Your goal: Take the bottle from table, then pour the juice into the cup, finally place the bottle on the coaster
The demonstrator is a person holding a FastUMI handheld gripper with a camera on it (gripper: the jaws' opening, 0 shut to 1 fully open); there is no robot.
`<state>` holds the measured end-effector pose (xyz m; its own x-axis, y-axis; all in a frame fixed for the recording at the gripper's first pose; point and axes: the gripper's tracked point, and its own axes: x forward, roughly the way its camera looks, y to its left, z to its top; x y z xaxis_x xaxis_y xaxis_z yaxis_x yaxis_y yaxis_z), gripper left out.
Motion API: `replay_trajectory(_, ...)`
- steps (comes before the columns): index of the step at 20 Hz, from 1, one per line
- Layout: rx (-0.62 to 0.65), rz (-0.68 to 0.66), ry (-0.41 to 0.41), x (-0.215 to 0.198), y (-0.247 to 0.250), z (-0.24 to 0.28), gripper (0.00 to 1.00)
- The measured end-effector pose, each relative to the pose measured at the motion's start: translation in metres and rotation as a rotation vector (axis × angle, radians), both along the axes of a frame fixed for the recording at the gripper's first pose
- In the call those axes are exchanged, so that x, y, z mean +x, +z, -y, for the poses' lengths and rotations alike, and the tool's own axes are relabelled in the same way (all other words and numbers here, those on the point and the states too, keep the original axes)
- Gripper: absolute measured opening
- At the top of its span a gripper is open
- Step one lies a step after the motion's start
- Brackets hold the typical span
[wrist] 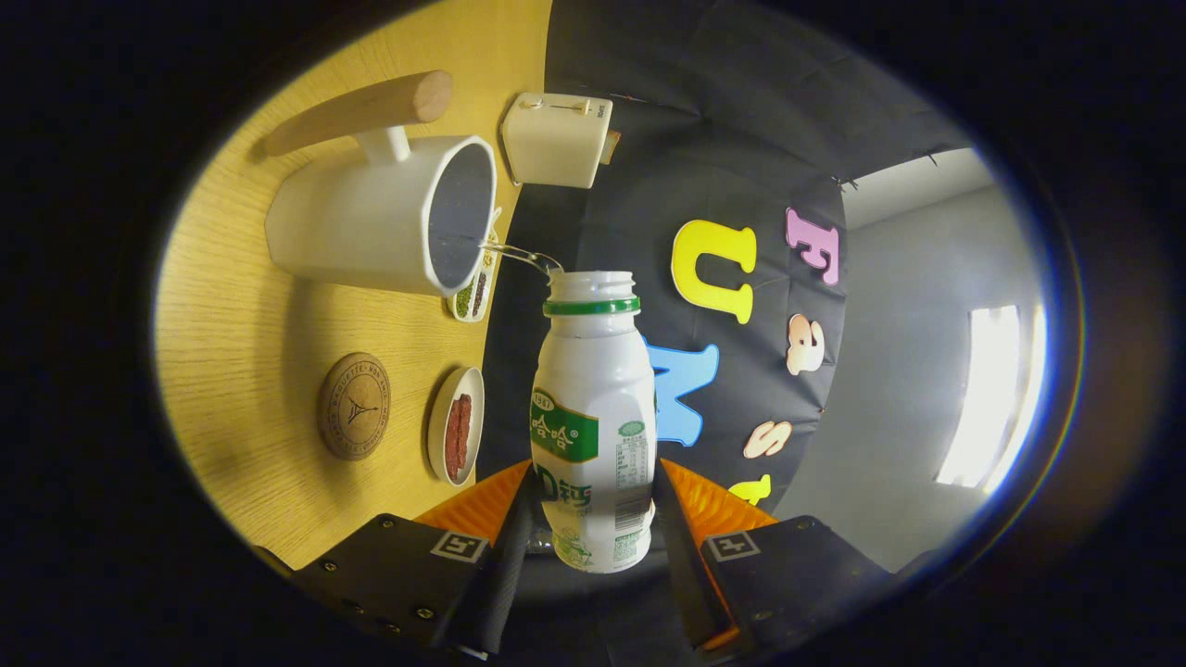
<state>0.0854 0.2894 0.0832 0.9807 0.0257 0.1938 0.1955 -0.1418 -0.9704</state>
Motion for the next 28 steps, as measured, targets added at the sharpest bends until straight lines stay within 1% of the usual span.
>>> replay_trajectory(28, -0.077, 0.041, -0.002, 0.0, 0.012, 0.0, 0.71)
